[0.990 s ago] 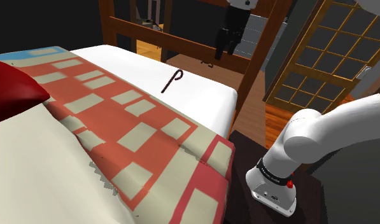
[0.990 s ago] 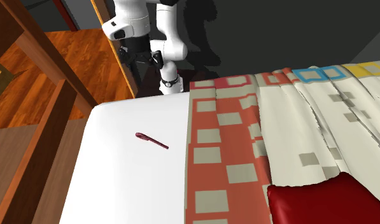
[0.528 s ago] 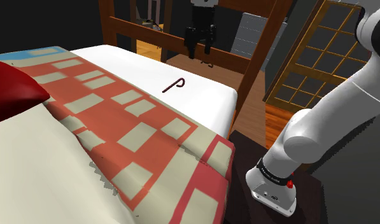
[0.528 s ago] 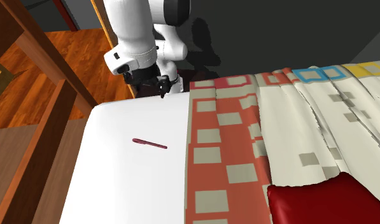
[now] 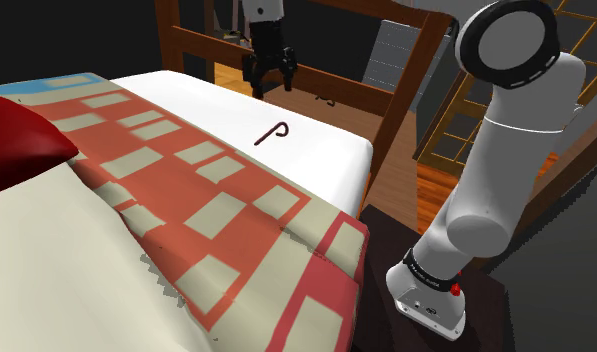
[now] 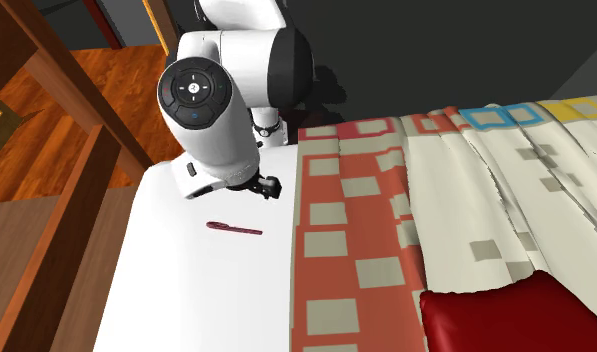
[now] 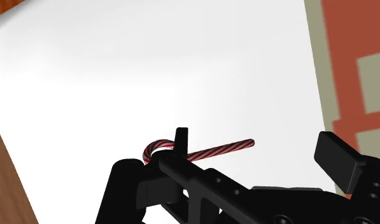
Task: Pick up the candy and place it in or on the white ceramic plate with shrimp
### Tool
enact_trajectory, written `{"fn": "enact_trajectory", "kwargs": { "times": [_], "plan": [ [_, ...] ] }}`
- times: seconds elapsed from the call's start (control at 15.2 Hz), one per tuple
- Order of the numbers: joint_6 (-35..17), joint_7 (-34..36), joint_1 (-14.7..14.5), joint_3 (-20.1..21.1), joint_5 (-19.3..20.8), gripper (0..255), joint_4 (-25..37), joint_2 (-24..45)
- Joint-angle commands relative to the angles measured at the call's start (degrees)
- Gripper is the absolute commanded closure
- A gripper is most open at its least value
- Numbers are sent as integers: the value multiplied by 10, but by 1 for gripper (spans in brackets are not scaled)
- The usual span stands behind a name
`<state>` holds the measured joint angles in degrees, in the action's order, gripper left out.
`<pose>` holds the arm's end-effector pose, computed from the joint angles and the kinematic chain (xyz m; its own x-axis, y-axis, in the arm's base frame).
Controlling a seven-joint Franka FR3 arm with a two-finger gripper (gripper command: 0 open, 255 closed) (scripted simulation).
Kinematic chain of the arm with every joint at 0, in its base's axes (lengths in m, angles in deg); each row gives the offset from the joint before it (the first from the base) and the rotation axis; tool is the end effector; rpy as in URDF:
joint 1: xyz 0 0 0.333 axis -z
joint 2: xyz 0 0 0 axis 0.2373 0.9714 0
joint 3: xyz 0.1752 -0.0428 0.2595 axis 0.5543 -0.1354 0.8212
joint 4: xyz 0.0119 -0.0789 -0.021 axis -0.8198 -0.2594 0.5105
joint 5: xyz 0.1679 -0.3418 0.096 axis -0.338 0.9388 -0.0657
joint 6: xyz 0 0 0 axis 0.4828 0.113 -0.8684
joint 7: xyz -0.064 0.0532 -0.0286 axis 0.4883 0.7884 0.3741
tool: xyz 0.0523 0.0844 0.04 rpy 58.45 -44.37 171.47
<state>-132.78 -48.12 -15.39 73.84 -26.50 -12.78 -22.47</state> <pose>0.5786 0.1048 0.5566 0.9473 -0.1764 -0.2674 -0.1479 -0.9813 0.1235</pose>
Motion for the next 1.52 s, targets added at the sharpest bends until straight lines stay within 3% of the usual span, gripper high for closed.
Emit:
{"fn": "enact_trajectory", "kwargs": {
  "times": [0.0,0.07,0.59,1.06,1.12,1.45],
  "plan": [
    [44,23,-12,3,5,0,99,82],
    [54,27,-15,2,6,0,122,101],
    [-22,24,-7,1,-1,0,2,57],
    [-22,24,-7,1,-1,0,2,57],
    [-22,24,-7,1,-1,255,2,57],
    [-22,24,-7,1,-1,255,2,57]
  ]
}}
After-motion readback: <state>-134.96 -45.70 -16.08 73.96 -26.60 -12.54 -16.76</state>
